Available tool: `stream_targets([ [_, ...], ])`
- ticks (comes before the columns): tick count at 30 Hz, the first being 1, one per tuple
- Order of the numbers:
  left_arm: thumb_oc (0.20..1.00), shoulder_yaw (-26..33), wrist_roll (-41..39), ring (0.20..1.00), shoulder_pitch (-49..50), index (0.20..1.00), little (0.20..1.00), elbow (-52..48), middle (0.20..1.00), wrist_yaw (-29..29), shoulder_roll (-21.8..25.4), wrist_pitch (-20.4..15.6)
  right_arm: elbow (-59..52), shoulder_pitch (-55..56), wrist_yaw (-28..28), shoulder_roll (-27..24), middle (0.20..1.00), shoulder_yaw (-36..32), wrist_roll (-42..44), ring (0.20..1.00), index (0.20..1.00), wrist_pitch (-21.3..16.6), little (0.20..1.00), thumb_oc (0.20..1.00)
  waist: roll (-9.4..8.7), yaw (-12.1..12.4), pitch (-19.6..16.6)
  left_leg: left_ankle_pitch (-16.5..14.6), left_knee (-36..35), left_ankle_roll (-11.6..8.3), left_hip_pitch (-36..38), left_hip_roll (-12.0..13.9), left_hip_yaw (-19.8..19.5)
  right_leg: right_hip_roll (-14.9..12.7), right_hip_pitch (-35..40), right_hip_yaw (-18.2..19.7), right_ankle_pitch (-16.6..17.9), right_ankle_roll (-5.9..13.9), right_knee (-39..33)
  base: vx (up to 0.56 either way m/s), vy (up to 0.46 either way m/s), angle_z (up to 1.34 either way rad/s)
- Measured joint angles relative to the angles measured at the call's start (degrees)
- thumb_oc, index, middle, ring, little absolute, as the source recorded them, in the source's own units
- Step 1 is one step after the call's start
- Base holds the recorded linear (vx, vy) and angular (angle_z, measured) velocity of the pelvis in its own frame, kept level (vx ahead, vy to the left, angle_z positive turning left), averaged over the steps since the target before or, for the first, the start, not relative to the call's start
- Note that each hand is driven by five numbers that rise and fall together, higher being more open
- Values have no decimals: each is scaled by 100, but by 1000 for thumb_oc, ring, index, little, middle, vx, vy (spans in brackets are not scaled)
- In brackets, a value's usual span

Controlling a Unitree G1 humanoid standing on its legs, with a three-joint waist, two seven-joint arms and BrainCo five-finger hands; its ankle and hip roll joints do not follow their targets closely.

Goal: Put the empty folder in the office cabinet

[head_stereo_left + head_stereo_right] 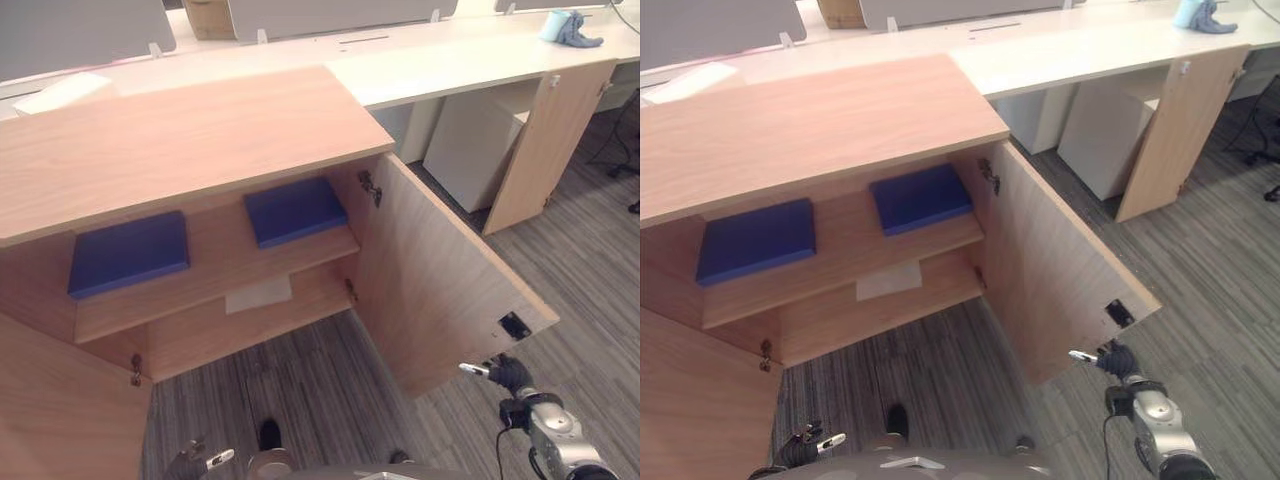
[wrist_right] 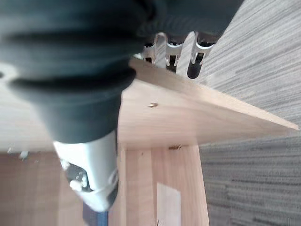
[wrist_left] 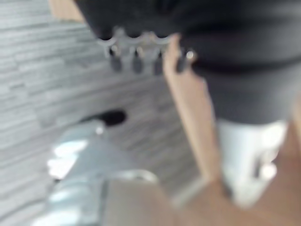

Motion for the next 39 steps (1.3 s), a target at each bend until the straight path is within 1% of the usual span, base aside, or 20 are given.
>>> stream_targets([
  [5,1000,-1,-23,1000,24,1000,1000,-44,1000,74,-122,7,-437,24,297,322,1000,823,-426,1000,1000,-3,1000,1000,-127,92,23,6,0,4,-43,-31,-62,-24,12,-76,-4,0,0,29,37,7],
  [10,1000,-2,-35,1000,8,1000,1000,-27,1000,170,-152,-46,-568,-190,388,401,1000,1288,-618,1000,1000,-2,1000,1000,-150,331,32,30,1,41,-139,-62,-69,-69,7,-210,-32,26,-1,33,22,16],
  [13,1000,-6,-38,1000,18,1000,1000,-31,1000,229,-154,-104,-568,-701,415,481,1000,1475,-760,1000,1000,-81,1000,1000,-167,574,45,64,1,87,-207,-172,-129,-154,100,-389,-37,60,-1,46,20,30],
  [15,1000,-17,-39,1000,-7,1000,1000,-39,1000,242,-150,-141,-565,-930,399,511,1000,1497,-760,1000,1000,-112,1000,1000,-204,613,57,90,4,122,-197,-229,-241,-186,141,-461,-36,64,1,9,2,32],
  [17,1000,-17,-40,1000,30,1000,1000,-64,1000,245,-138,-159,-577,-1128,394,653,1000,1446,-759,1000,1000,-282,1000,1000,-238,723,67,102,22,138,-217,-241,-256,-193,128,-471,-37,55,4,0,0,12],
  [19,1000,-23,-40,1000,31,1000,1000,-73,1000,244,-138,-159,-583,-1213,395,704,1000,1445,-759,1000,1000,-352,1000,1000,-243,760,70,107,48,141,-221,-245,-256,-193,152,-471,-31,63,18,83,30,2],
  [20,1000,-21,-57,1000,50,1000,1000,-103,1000,280,-149,-196,-525,-1370,320,782,1000,1561,-756,1000,1000,-319,1000,1000,-227,861,104,132,34,110,-219,-266,-276,-204,230,-540,-30,94,21,127,36,11],
  [22,1000,-21,-71,1000,-33,1000,1000,-29,1000,419,-200,-279,-37,-2206,50,921,1000,1925,-754,1000,1000,-279,1000,1000,-238,944,106,113,2,109,-159,-290,-406,-203,385,-723,-70,119,-1,55,8,39],
  [23,1000,-8,-86,1000,-80,1000,1000,-53,1000,477,-193,-341,264,-2499,-135,1031,1000,1845,-743,1000,1000,-272,1000,1000,-253,1011,101,118,21,117,-137,-313,-559,-187,465,-823,-75,121,4,39,6,60],
  [24,1000,-1,-144,1000,-71,1000,1000,-145,1000,580,-182,-420,376,-2696,-318,1096,1000,1619,-736,1000,1000,-270,1000,1000,-259,1264,105,123,56,111,-167,-342,-622,-190,502,-896,-102,119,25,39,6,45],
  [25,1000,-1,-144,1000,-71,1000,1000,-145,1000,580,-182,-420,376,-2696,-318,1096,1000,1619,-736,1000,1000,-270,1000,1000,-259,1264,105,123,56,111,-167,-342,-622,-190,502,-896,-102,119,25,34,-5,26],
  [26,1000,39,-241,1000,-39,1000,1000,-119,1000,728,-176,-433,524,-2886,-456,1137,1000,1607,-734,1000,1000,-270,1000,1000,-352,1464,87,133,59,109,-202,-398,-681,-219,511,-957,-109,106,36,19,-12,21],
  [28,1000,208,-273,1000,-20,1000,1000,-80,1000,978,-182,-483,849,-2969,-547,1255,1000,1514,-677,1000,1000,-231,1000,1000,-343,1549,97,149,60,128,-216,-468,-785,-257,577,-1086,-113,99,37,4,-14,28],
  [29,1000,208,-273,1000,-20,1000,1000,-80,1000,978,-182,-483,849,-2969,-547,1255,1000,1514,-677,1000,1000,-231,1000,1000,-343,1549,97,149,60,128,-216,-468,-785,-257,577,-1086,-113,99,37,-9,-13,22],
  [30,1000,317,-277,1000,-38,1000,1000,-92,1000,1140,-163,-604,939,-2956,-595,1311,1000,1466,-634,1000,1000,-210,1000,1000,-333,1590,110,153,60,133,-219,-492,-836,-265,602,-1098,-119,90,37,-15,-22,20],
  [31,1000,544,-379,1000,-52,1000,1000,-146,1000,1501,-130,-845,1087,-2926,-611,1351,1000,1459,-633,1000,1000,-178,1000,1000,-311,1609,131,160,59,145,-242,-512,-899,-265,616,-1136,-153,34,36,-15,-22,20],
  [32,1000,544,-379,1000,-52,1000,1000,-146,1000,1501,-130,-845,1087,-2926,-611,1351,1000,1459,-633,1000,1000,-178,1000,1000,-311,1609,131,160,59,145,-242,-512,-899,-265,616,-1136,-153,34,36,-13,-21,13],
  [34,1000,896,-466,1000,-56,1000,1000,-236,1000,2012,-107,-1116,1092,-2702,-680,1347,1000,1371,-632,1000,1000,-108,1000,1000,-299,1625,153,155,56,147,-247,-512,-930,-256,632,-1154,-164,19,35,-6,-22,6],
  [37,1000,1450,-474,1000,-49,1000,1000,-608,1000,2753,24,-1560,1180,-2054,-746,1310,1000,1221,-632,1000,1000,-66,1000,1000,-361,1654,229,147,52,144,-247,-518,-1025,-237,690,-1241,-210,53,16,-10,-31,15],
  [39,1000,1801,-457,1000,-51,1000,1000,-851,1000,3093,79,-1738,1256,-1557,-800,1253,1000,1191,-631,1000,1000,-55,1000,1000,-414,1731,258,146,42,143,-265,-517,-1035,-228,680,-1247,-244,66,-2,-10,-16,10],
])
